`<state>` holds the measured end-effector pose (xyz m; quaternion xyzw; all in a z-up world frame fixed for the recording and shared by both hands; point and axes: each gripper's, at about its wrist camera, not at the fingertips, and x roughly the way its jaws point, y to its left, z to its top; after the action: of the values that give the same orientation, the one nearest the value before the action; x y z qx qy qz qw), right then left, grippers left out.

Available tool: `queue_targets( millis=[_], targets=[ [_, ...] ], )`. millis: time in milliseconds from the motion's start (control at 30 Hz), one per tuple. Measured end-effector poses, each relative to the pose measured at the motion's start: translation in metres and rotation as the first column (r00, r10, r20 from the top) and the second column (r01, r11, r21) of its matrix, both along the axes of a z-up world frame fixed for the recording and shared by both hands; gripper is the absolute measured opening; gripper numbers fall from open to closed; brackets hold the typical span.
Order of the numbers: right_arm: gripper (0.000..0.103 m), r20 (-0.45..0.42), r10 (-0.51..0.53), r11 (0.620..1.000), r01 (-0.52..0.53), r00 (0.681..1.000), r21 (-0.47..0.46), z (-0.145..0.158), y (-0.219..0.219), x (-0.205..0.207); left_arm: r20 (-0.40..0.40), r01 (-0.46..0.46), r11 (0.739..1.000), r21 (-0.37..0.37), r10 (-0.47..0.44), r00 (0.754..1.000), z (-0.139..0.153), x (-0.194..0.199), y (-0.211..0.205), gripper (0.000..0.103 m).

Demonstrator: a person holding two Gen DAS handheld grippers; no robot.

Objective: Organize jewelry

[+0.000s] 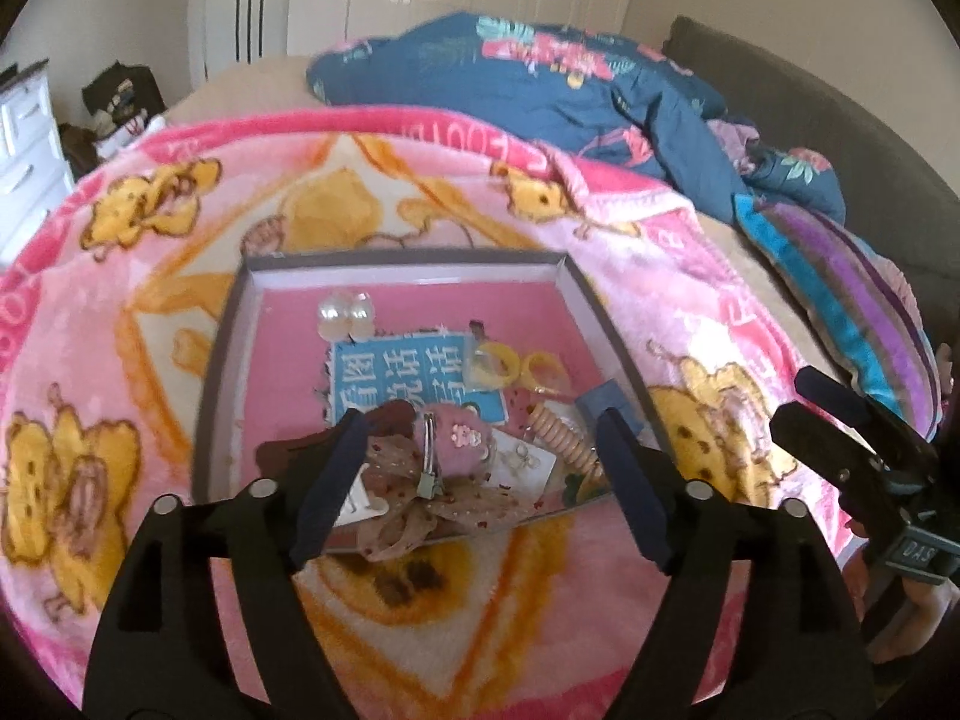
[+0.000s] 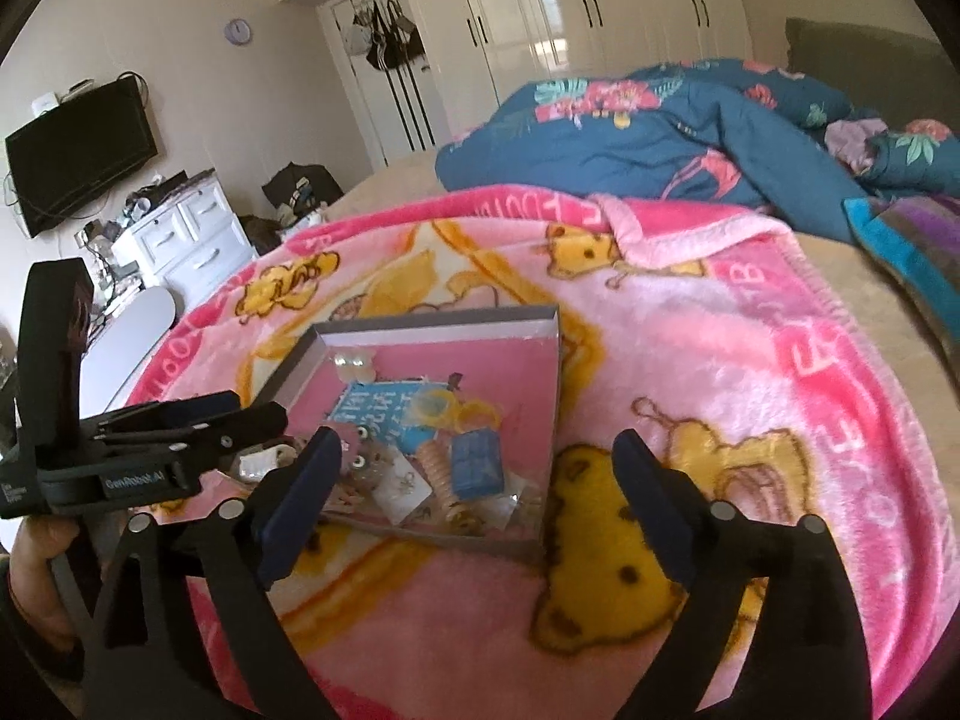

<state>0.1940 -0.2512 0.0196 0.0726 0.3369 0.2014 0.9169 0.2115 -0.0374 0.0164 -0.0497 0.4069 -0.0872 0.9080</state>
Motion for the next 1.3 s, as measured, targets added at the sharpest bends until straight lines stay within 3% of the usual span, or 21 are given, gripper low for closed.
queue_targets(
  millis=[200,467,667,867,1300],
  targets=[
    [0.096,0.044,0.0,1.0,0.0,0.999,-0.004,0.017,-0.001,-0.024,0.061,-0.025,1.0,0.006,0.025,0.998,0.023,-0.026,0.006,0.094],
    [0.098,0.087,0.019,1.0,-0.018,0.996,-0.008,0.03,0.007,-0.057,0.107,-0.061,0.998,0.003,0.06,0.992,0.035,-0.067,0.018,0.094],
    [0.099,0.098,0.031,0.999,-0.028,0.995,-0.029,0.026,0.014,-0.078,0.095,-0.084,0.996,0.011,0.083,0.992,0.019,-0.097,0.025,0.094],
    [0.099,0.07,0.032,0.998,-0.028,0.997,-0.058,0.003,0.021,-0.096,0.086,-0.119,0.993,-0.006,0.119,0.989,-0.004,-0.124,0.034,0.094],
    [0.099,0.036,-0.002,0.997,0.005,0.999,-0.072,-0.035,0.022,-0.112,0.058,-0.131,0.991,0.012,0.13,0.99,-0.032,-0.143,0.035,0.094]
  ],
)
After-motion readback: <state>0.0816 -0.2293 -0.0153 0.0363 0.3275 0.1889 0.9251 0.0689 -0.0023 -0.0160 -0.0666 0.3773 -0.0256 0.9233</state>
